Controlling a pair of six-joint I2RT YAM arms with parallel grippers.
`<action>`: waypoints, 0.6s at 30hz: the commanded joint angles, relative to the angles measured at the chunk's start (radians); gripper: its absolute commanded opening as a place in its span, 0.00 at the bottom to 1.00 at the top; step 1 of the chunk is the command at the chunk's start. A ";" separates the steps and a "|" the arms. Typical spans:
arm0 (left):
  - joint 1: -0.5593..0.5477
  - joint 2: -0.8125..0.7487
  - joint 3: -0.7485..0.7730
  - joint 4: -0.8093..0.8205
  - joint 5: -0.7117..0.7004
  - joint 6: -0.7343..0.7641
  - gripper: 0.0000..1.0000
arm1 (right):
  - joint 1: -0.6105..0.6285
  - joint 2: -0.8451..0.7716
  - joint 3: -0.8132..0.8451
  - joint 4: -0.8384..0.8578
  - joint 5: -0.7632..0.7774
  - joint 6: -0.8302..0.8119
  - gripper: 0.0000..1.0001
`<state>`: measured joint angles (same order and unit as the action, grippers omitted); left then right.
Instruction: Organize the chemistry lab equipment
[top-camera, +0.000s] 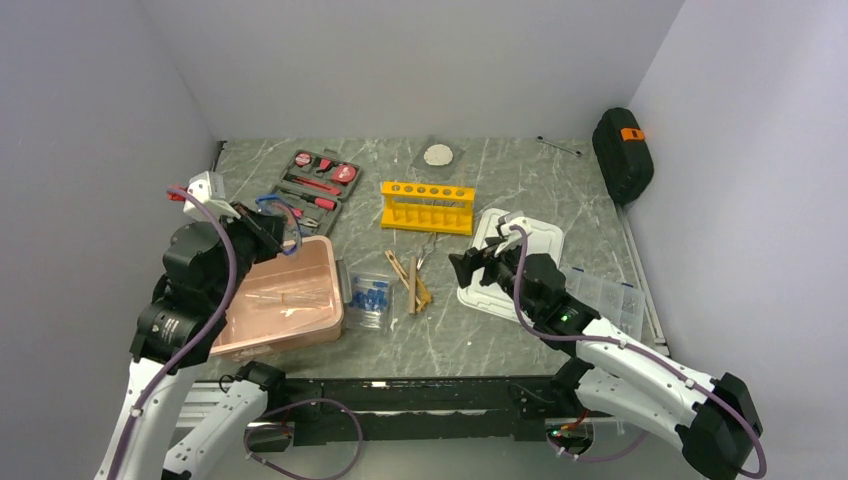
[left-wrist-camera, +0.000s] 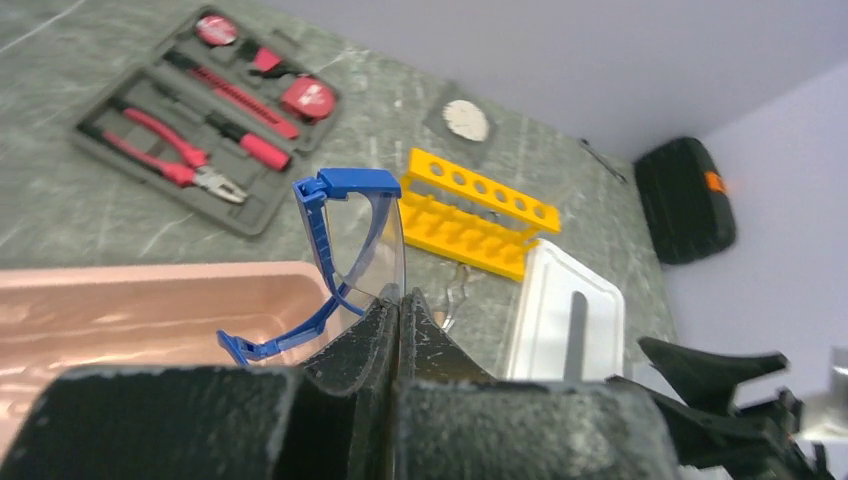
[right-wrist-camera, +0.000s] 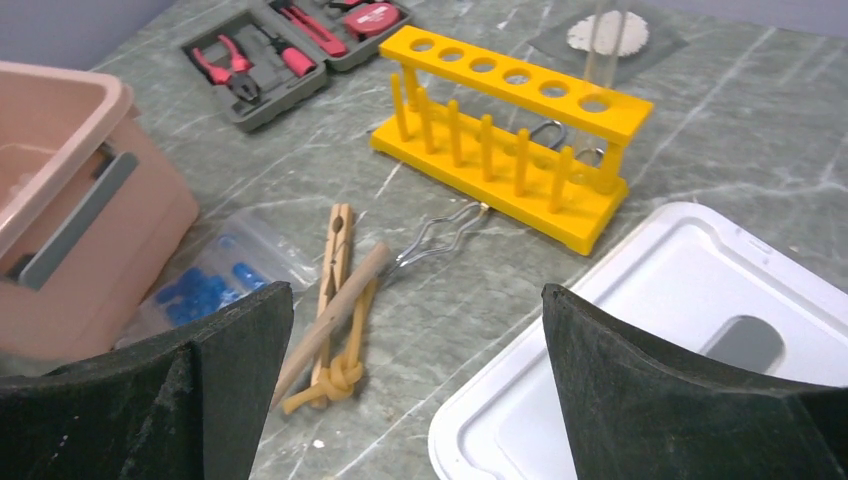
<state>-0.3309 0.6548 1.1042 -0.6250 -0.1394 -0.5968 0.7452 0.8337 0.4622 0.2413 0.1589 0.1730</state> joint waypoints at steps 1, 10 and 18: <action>0.036 0.020 0.016 -0.096 -0.141 -0.115 0.00 | -0.005 -0.016 0.009 0.012 0.128 0.011 0.96; 0.131 0.078 -0.126 -0.067 -0.015 -0.173 0.00 | -0.007 -0.096 -0.031 -0.039 0.234 0.020 0.97; 0.146 0.088 -0.211 -0.136 0.025 -0.074 0.00 | -0.014 -0.113 -0.035 -0.085 0.316 0.036 0.98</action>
<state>-0.1902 0.7486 0.9001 -0.7311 -0.1535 -0.7406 0.7380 0.7372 0.4305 0.1642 0.4038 0.1883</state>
